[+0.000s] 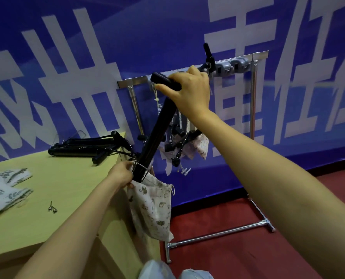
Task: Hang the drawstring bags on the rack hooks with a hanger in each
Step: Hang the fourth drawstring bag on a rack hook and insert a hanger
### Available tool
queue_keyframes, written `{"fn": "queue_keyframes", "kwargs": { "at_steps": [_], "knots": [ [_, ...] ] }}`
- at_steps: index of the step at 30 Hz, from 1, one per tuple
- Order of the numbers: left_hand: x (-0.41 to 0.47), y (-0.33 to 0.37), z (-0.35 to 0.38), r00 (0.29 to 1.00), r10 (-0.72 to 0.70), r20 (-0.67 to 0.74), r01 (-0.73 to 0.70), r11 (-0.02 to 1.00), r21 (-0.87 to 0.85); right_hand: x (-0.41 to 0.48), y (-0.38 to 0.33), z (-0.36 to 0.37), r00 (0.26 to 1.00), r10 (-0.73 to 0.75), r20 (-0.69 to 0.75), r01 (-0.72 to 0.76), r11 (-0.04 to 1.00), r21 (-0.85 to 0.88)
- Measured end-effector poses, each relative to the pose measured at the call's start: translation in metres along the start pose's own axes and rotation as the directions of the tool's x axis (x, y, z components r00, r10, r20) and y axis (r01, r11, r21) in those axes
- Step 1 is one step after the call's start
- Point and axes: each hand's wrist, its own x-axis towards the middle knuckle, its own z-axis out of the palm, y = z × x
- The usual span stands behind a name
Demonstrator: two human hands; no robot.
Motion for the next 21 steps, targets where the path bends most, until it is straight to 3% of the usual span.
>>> {"fn": "queue_keyframes", "kwargs": {
  "at_steps": [8,12,17,21],
  "knots": [
    [-0.02,0.025,-0.001,0.992,0.096,0.078,-0.082,0.983,-0.164,-0.015,-0.014,0.014,0.976,-0.212,-0.037,0.209,0.975,-0.076],
    [-0.029,0.039,-0.007,0.98,0.19,0.053,-0.16,0.924,-0.346,-0.036,-0.02,0.034,0.952,-0.303,0.041,0.306,0.947,-0.095],
    [-0.024,0.048,-0.025,0.98,0.194,-0.035,-0.181,0.816,-0.548,-0.067,-0.023,0.055,0.918,-0.372,0.14,0.384,0.921,-0.07],
    [-0.029,0.045,-0.035,0.976,0.213,-0.041,-0.2,0.81,-0.552,-0.083,-0.024,0.065,0.886,-0.391,0.25,0.409,0.912,-0.022]
  ]
}}
